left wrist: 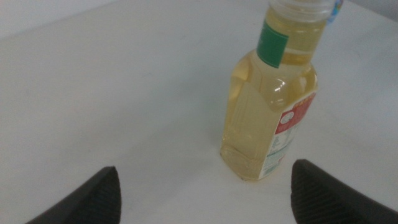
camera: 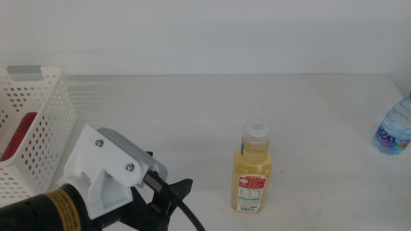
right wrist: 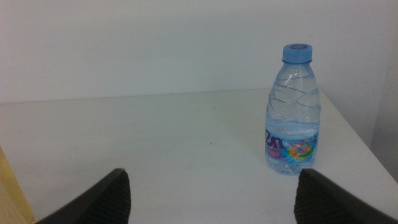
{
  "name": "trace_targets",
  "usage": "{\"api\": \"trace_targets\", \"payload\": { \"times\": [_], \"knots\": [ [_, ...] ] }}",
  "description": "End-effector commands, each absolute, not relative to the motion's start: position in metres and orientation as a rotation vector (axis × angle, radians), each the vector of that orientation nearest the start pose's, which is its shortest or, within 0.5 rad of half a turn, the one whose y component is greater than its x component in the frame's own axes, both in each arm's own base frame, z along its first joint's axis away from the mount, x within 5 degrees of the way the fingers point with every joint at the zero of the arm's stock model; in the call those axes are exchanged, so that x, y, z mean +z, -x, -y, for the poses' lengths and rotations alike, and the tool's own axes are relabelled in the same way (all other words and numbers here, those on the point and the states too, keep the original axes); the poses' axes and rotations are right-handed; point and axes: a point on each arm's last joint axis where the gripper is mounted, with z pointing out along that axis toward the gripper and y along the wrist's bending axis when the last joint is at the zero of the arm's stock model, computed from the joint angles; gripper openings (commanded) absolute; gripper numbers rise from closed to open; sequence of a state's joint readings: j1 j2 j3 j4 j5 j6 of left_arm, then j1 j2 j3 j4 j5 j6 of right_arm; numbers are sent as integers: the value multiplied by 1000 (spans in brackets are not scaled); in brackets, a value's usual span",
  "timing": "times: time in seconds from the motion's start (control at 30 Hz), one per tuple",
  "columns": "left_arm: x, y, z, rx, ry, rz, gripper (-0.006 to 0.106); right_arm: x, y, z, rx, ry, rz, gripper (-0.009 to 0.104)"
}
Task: Use arms to grab the bottles and put them into the dustbin to the left of the table.
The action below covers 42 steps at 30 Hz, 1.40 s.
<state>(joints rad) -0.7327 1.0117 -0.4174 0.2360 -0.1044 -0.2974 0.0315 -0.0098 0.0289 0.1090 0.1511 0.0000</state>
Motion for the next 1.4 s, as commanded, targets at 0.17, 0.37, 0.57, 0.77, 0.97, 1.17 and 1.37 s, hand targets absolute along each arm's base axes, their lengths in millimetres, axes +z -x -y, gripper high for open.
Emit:
{"api": "trace_targets", "payload": {
  "times": [0.17,0.37,0.57,0.77,0.97,1.17,1.37],
  "knots": [
    [257,-148,143,-593,-705,-1765,90,202,-54,-2,105,-48,-1542,70],
    [245,-159,157,-660,-698,-1751,90,202,-54,-2,105,-48,-1542,70],
    [227,-171,178,-759,-723,-1673,90,202,-54,-2,105,-48,-1542,70],
    [211,-178,191,-842,-718,-1606,90,202,-54,-2,105,-48,-1542,70],
    [199,-182,197,-862,-734,-1592,90,202,-54,-2,105,-48,-1542,70],
    [195,-189,205,-871,-735,-1580,90,202,-54,-2,105,-48,-1542,70],
    [193,-198,214,-873,-747,-1573,90,202,-54,-2,105,-48,-1542,70]
  ]
}}
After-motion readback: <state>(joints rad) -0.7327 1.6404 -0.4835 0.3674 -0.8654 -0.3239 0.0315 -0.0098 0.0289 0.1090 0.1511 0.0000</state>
